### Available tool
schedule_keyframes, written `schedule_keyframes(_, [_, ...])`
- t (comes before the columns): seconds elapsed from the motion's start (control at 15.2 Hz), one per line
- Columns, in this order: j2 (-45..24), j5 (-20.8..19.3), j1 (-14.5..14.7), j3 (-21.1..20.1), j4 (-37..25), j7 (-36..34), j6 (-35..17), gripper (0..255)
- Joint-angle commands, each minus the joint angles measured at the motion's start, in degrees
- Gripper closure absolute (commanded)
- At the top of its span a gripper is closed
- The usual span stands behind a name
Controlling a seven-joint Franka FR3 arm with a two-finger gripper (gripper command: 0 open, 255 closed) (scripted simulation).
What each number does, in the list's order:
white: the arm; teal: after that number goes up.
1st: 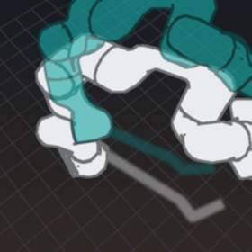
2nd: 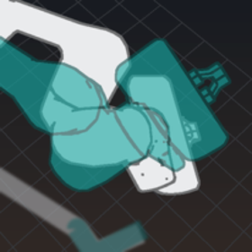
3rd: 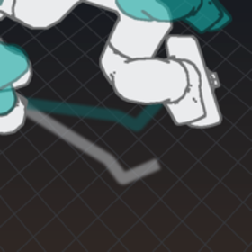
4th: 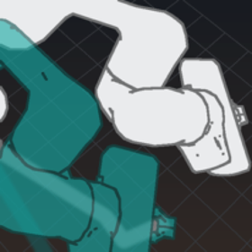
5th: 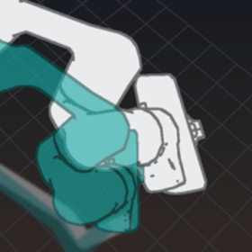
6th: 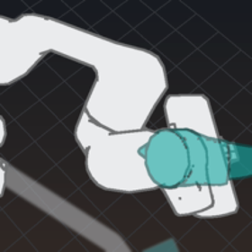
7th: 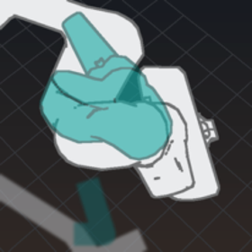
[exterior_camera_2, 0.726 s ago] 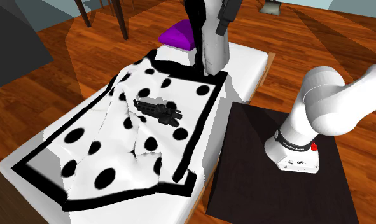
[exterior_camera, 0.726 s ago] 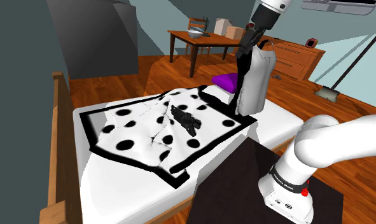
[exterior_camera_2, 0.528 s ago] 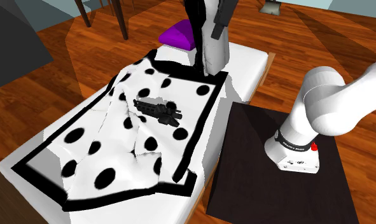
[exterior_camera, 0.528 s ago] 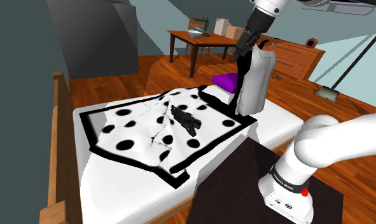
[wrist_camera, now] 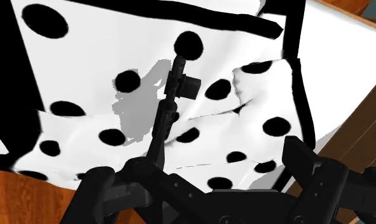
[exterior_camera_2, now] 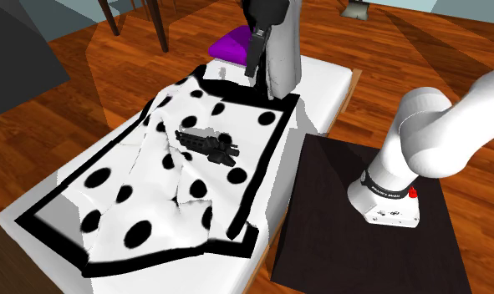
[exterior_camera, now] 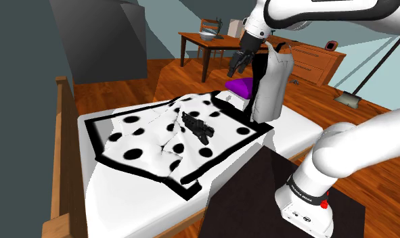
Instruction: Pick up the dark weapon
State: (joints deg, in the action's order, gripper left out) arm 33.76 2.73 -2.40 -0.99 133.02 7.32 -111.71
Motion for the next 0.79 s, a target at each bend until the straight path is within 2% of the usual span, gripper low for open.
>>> schedule_keyframes(0.0, [-2.62, 0.04, -0.25, 0.0, 1.43, -0.35, -3.47, 0])
schedule_keyframes(0.73, [-23.89, 0.24, -1.36, 0.42, -1.62, -2.11, -18.19, 0])
